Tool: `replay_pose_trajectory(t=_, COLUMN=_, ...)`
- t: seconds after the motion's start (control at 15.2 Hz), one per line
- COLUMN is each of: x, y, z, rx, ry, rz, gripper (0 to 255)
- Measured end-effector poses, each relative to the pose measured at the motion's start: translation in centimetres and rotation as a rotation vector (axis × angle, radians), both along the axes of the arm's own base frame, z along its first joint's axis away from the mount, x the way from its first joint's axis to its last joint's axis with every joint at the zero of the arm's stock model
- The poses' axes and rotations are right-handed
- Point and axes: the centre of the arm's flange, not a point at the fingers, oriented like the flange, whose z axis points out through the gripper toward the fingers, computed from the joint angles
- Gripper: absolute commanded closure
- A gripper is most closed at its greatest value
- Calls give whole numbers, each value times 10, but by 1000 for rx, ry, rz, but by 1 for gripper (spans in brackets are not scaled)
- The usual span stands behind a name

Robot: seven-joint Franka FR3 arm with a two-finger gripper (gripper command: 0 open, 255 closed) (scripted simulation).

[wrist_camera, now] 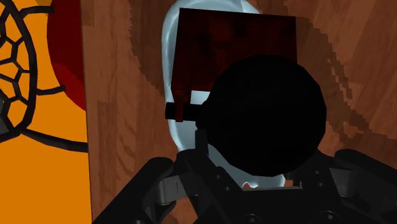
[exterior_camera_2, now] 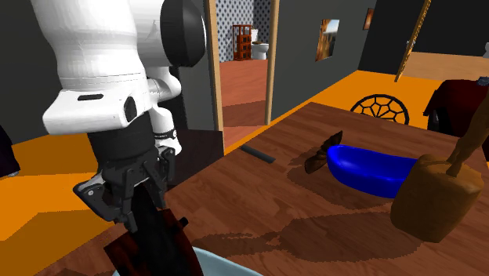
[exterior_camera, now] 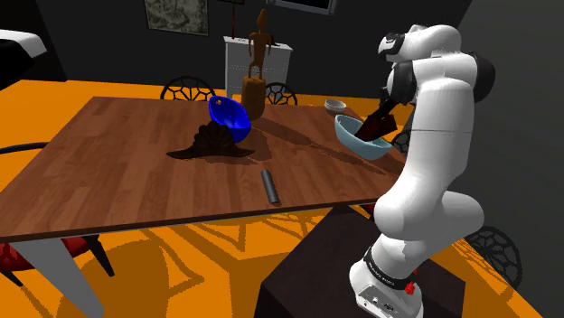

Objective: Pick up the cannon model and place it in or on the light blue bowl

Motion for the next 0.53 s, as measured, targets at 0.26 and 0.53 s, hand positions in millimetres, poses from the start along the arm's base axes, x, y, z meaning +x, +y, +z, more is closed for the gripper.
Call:
replay_pose_trajectory(t=0.26, x=2, y=-1, z=-17, rx=-5, ry=-4, rz=1, gripper=255)
replay_pose_trajectory(t=0.53, x=1, y=1, z=-19, rx=-18, ry=-13, rz=2, gripper=255)
